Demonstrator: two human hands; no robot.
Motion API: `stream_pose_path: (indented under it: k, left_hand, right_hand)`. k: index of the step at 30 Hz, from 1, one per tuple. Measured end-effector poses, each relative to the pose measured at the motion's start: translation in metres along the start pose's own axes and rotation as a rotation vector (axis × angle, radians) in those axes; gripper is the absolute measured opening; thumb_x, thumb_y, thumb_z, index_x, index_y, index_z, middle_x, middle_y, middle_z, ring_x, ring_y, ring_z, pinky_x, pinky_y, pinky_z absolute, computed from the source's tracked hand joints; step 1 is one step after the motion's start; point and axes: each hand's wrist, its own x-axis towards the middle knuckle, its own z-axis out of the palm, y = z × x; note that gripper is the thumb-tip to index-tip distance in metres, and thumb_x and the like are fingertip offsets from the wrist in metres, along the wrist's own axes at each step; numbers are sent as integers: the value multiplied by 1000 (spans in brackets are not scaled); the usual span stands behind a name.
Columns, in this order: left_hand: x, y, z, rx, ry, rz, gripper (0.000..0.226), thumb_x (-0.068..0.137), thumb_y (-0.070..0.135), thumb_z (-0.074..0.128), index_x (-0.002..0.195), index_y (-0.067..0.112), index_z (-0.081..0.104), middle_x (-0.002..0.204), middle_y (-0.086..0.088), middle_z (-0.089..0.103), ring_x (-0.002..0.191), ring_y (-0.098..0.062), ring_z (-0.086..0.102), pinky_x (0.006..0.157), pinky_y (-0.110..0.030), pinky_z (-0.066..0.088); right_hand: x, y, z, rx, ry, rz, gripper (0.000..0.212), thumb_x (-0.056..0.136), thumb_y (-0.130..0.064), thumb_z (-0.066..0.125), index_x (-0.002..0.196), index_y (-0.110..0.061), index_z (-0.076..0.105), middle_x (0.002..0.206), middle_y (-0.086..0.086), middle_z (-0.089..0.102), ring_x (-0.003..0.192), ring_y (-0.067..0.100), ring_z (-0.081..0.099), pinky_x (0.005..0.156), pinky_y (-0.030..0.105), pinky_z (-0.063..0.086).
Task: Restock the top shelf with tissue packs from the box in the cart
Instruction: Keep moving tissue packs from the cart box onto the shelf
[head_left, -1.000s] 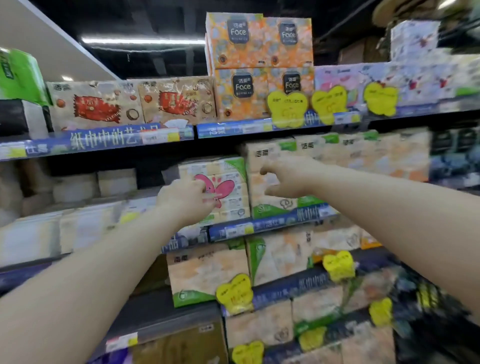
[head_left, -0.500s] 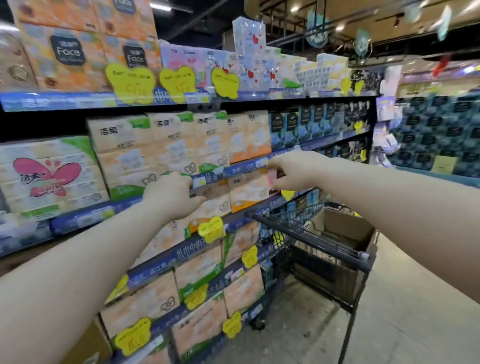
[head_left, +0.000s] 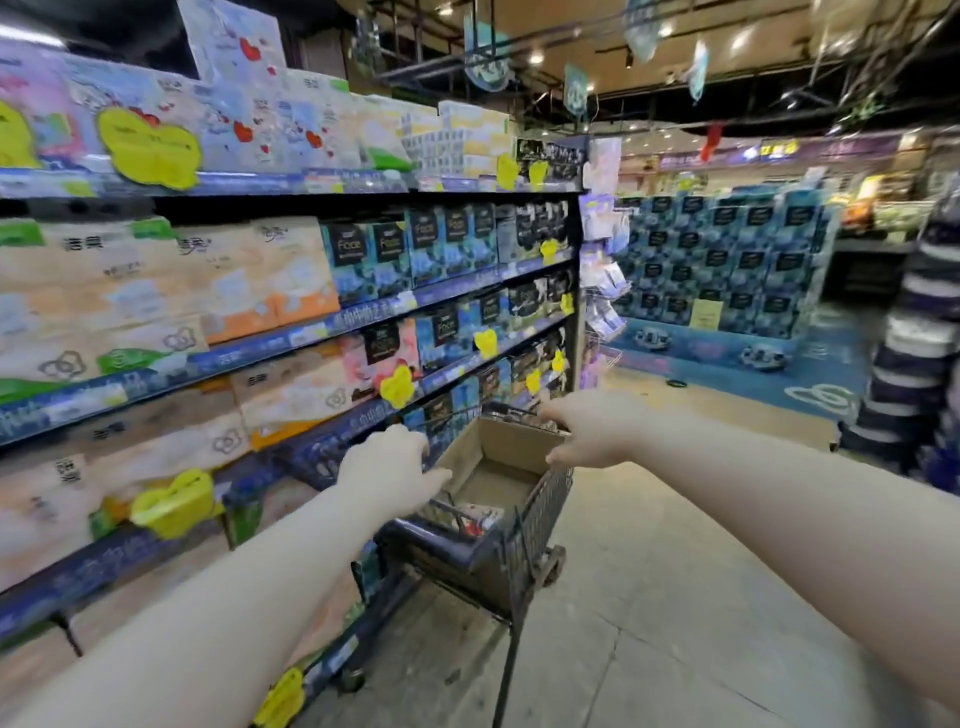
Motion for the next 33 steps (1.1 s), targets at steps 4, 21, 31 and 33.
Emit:
stream_pose_path:
  k: [4,21,31,33]
  left_hand:
    - [33,54,21,2,-44,49,47,89,59,47,111,19,57,112,-4,53,92,-23,57,74,-36,52]
    - [241,122,163,-153,-270,-23,45,88,56,46,111,19,58,116,-4,53,101,-24,57,81,-36,51]
    - [334,112,234,-201,-455,-179,43,86,56,49,110,21,56,115,-2,53,105,-23,57,87,-35,50]
    - [343,108,249,-237,-476,-250,41,84,57,51,103,21,58,112,-3,56,104,-24,58,86,-34,50]
  right_hand:
    - [2,56,28,19,-34,28,59,92,-47,51,144,-24,34,143,1,46,128,22,46,96,38,46]
    - [165,194,131,124,-199,67,56,92,-46,50,143,-27,36,144,0,46,130,23,44,104,41,37]
    - [290,247,200,265,-368,5,57,93,-41,53,143,-21,37,139,5,49,125,24,48,94,33,44]
    - [318,257,215,285,-384,-42,57,92,-43,53,143,-21,38,141,4,48,125,23,48,96,33,44]
